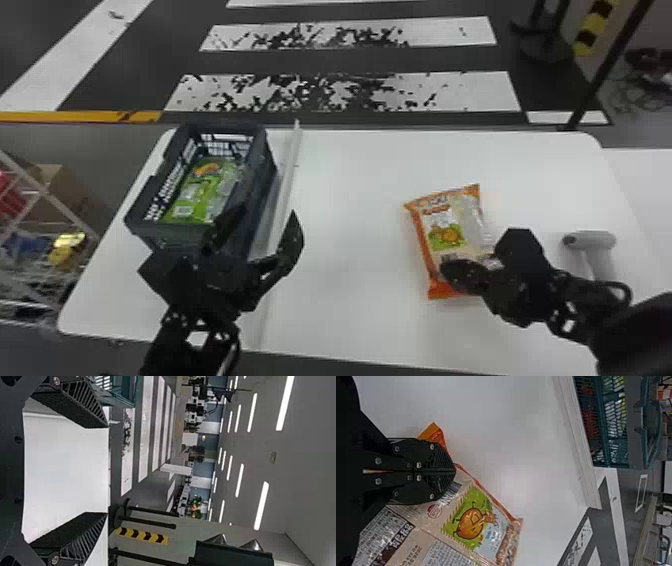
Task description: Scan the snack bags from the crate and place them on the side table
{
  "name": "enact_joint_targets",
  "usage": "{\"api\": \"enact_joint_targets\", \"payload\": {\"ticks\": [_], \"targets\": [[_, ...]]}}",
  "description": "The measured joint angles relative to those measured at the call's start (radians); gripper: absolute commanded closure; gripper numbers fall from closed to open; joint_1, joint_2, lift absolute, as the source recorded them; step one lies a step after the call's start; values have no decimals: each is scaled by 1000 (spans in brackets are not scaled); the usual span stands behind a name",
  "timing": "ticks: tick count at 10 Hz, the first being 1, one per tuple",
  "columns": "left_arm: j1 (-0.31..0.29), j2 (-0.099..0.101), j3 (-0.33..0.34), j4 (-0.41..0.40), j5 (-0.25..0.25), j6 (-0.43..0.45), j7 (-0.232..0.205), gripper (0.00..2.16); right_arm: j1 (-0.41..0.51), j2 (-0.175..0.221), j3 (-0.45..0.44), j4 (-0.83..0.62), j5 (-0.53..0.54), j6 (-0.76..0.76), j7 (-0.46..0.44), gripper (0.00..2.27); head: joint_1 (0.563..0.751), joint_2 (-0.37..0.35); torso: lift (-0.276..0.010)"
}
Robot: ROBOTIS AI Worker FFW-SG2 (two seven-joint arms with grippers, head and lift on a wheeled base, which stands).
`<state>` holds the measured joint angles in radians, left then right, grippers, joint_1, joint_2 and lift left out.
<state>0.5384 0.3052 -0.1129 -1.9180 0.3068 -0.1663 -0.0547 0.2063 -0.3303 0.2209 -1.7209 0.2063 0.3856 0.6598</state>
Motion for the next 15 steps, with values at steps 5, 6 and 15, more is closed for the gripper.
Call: {"api": "enact_joint_targets", "payload": {"ticks": [5, 6, 15], "targets": [[1, -1, 0, 1, 0, 0, -2, 100, 47, 48, -11, -152, -78, 23, -93, 2256, 695, 124, -50], [2, -1, 0, 0, 0, 0, -2, 100, 36, 57, 7, -149, -72, 37, -93, 2253, 695, 141, -50], [9, -2, 1, -4, 0, 0, -2, 100, 84, 65, -48, -255, -96, 59, -123, 2256, 695, 122, -50]]}}
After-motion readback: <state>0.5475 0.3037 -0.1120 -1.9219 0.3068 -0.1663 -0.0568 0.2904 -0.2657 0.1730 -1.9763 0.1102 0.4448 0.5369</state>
